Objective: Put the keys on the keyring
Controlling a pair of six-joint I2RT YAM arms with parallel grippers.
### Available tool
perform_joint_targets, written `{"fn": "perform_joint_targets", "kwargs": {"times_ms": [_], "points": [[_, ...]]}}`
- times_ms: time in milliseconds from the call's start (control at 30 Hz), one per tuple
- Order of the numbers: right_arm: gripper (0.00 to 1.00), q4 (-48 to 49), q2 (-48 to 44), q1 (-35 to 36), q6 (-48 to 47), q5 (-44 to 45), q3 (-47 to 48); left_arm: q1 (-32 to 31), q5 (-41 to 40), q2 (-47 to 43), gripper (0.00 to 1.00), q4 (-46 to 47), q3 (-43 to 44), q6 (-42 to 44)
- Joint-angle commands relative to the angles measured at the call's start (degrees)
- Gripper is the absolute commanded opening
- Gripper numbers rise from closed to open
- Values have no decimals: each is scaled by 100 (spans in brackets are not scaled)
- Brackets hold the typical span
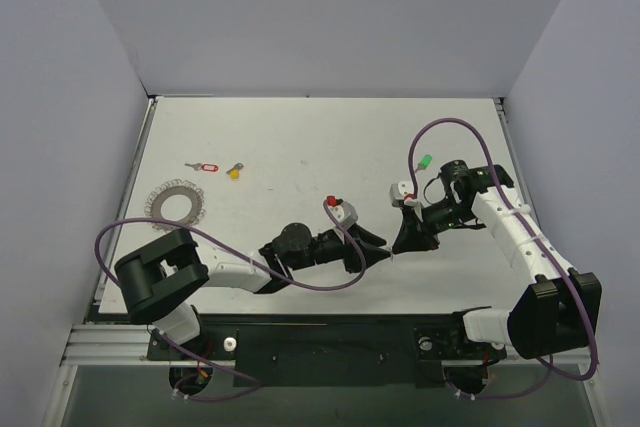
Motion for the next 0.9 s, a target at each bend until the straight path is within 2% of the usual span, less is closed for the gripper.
{"fn": "perform_joint_targets", "kwargs": {"times_ms": [0, 133, 333, 400, 467, 600, 733, 867], "points": [[0, -254, 69, -39, 29, -110, 136, 58, -228, -424, 49, 337, -199, 98], [0, -175, 86, -101, 143, 83, 179, 260, -413, -933, 54, 83, -462, 239], [0, 430, 8, -461, 1212, 618, 145, 673, -808, -2135, 61, -979, -823, 283], [0, 817, -63, -610, 1782, 969, 118, 874, -826, -2610, 61, -1743, -763, 292], [0, 1256, -142, -751, 2485, 1478, 74, 997, -897, -3102, 62, -3215, -570, 388], [0, 1776, -125, -1058, 3261, 2586, 135, 1165, -1362, -4165, 68, -5168, -139, 835], [0, 1715, 138, -1374, 3597, 3396, 381, 1192, -2047, -5159, 79, -6558, 20, 1590], [0, 1452, 437, -1612, 3562, 4047, 610, 1183, -2653, -5838, 83, -7080, -269, 2198]]}}
